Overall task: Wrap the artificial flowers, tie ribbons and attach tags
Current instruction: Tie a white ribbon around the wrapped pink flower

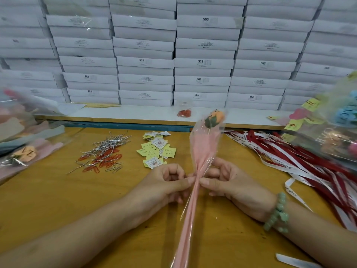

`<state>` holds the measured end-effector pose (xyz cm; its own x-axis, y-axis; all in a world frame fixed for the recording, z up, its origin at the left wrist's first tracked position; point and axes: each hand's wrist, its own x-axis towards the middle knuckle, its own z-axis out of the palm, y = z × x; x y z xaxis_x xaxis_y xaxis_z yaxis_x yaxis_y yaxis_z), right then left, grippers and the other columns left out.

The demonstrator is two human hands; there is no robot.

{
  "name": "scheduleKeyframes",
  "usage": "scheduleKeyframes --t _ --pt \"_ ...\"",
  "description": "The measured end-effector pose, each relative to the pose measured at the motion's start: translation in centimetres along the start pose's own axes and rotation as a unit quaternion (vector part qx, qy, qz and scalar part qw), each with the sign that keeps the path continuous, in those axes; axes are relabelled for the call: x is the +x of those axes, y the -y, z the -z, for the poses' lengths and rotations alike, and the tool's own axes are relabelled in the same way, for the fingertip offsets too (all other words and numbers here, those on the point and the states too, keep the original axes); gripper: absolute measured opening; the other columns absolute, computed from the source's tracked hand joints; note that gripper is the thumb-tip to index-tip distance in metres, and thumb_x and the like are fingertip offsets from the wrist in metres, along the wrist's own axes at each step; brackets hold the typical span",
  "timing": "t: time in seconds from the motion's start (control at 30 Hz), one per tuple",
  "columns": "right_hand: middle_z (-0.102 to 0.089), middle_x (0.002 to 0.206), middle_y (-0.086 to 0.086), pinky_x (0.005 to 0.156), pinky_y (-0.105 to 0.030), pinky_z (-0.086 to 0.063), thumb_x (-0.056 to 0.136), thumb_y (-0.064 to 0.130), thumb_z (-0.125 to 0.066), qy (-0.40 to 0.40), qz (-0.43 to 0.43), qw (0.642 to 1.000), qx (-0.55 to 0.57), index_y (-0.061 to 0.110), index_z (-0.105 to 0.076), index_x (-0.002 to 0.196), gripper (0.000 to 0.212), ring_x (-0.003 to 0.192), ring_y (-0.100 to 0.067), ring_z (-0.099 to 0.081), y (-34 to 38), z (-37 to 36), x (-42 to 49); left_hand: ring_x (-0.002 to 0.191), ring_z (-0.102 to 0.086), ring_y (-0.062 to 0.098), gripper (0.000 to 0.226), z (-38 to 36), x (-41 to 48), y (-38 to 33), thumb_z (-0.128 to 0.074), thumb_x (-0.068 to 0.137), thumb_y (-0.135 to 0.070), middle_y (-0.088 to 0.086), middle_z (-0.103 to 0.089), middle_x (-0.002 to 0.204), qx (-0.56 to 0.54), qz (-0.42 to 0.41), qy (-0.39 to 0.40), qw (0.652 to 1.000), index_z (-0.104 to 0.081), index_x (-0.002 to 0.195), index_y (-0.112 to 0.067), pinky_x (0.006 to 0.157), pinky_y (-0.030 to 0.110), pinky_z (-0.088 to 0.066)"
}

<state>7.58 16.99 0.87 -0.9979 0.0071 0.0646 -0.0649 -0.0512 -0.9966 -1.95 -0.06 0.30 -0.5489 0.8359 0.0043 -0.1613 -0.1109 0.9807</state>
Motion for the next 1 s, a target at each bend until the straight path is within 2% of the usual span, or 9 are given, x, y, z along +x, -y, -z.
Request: scheduleKeyframes --t 0.17,0.37,0.53,0.6,0.7,0.73,0.8,0.87,1.0 --pt "-0.072 0.099 -0.007 0.069 -0.023 -0.054 0.067 0.021 -0.077 -0.006 -0.006 1.0 0.004 0.014 -0.062 0.112 0.049 0.088 -0.018 -0.067 0.0 0.2 0.1 0.055 -0.058 0.014 0.025 -0.4 -0.3 -0.1 -0.073 0.07 -0.015 0.009 -0.062 0.066 0.026 -0.011 -0.009 1.0 -0.051 0.074 -0.005 0.048 0.02 -0.049" --pt "-0.073 0.09 -0.004 0.066 -0.021 -0.057 0.07 0.008 -0.073 0.016 -0.008 0.999 0.03 0.02 -0.068 0.091 0.025 0.082 -0.012 -0.069 0.0 0.2 0.1 0.064 -0.06 0.018 0.018 -0.4 -0.7 -0.3 -0.073 0.081 -0.006 0.014 -0.062 0.079 0.124 -0.009 -0.01 0.992 -0.055 0.08 -0.007 0.057 0.023 -0.052" --pt "-0.074 0.09 -0.004 0.073 -0.026 -0.059 0.073 0.003 -0.069 0.038 -0.034 0.998 0.039 0.013 -0.058 0.105 0.035 0.085 -0.013 -0.07 0.1 1.0 0.3 0.056 -0.057 0.006 0.034 0.8 -0.9 -4.2 -0.073 0.069 -0.043 -0.005 -0.062 0.067 0.261 -0.048 -0.083 0.961 -0.06 0.077 -0.013 0.052 0.02 -0.048" --pt "-0.073 0.089 -0.004 0.079 -0.031 -0.058 0.074 0.001 -0.068 0.05 -0.044 0.997 0.048 0.01 -0.054 0.112 0.041 0.086 -0.015 -0.071 0.2 1.3 0.3 0.052 -0.056 -0.001 0.03 3.1 -0.7 -6.4 -0.068 0.077 -0.047 -0.014 -0.062 0.062 0.377 -0.063 -0.133 0.914 -0.061 0.081 -0.018 0.048 0.014 -0.044" --pt "-0.073 0.087 -0.004 0.081 -0.032 -0.058 0.074 -0.001 -0.066 0.054 -0.047 0.995 0.065 0.009 -0.053 0.111 0.04 0.085 -0.016 -0.071 0.2 1.4 0.3 0.068 -0.064 0.007 0.012 8.7 -0.7 -9.0 -0.065 0.09 -0.028 -0.012 -0.064 0.074 0.573 -0.08 -0.216 0.787 -0.059 0.08 -0.027 0.053 0.021 -0.045" --pt "-0.073 0.087 -0.004 0.081 -0.032 -0.058 0.074 -0.001 -0.065 0.053 -0.046 0.996 0.062 0.009 -0.054 0.11 0.038 0.084 -0.015 -0.071 0.2 1.4 0.3 0.074 -0.063 0.013 0.016 10.6 -0.9 -9.5 -0.066 0.09 -0.021 -0.012 -0.063 0.078 0.627 -0.077 -0.225 0.742 -0.059 0.078 -0.029 0.058 0.025 -0.045" --pt "-0.072 0.086 -0.004 0.082 -0.033 -0.057 0.075 -0.001 -0.064 0.051 -0.043 0.996 0.056 0.008 -0.054 0.107 0.036 0.083 -0.015 -0.07 0.2 1.3 0.3 0.075 -0.06 0.008 0.024 13.9 -1.3 -9.6 -0.068 0.088 -0.014 -0.013 -0.063 0.082 0.704 -0.041 -0.213 0.676 -0.059 0.076 -0.032 0.06 0.024 -0.042" --pt "-0.072 0.085 -0.004 0.082 -0.033 -0.057 0.074 -0.002 -0.064 0.046 -0.044 0.997 0.055 0.008 -0.053 0.107 0.036 0.083 -0.016 -0.07 0.2 1.3 0.4 0.075 -0.057 0.0 0.025 16.0 -1.4 -9.0 -0.07 0.086 -0.015 -0.015 -0.064 0.085 0.74 0.02 -0.18 0.648 -0.059 0.077 -0.035 0.06 0.02 -0.04" --pt "-0.072 0.086 -0.004 0.084 -0.034 -0.056 0.073 -0.002 -0.065 0.042 -0.047 0.996 0.057 0.009 -0.054 0.106 0.037 0.084 -0.016 -0.07 0.2 1.3 0.4 0.077 -0.054 -0.001 0.026 17.8 -1.1 -7.5 -0.074 0.083 -0.022 -0.017 -0.059 0.089 0.785 0.079 -0.134 0.6 -0.054 0.078 -0.038 0.064 0.019 -0.044"
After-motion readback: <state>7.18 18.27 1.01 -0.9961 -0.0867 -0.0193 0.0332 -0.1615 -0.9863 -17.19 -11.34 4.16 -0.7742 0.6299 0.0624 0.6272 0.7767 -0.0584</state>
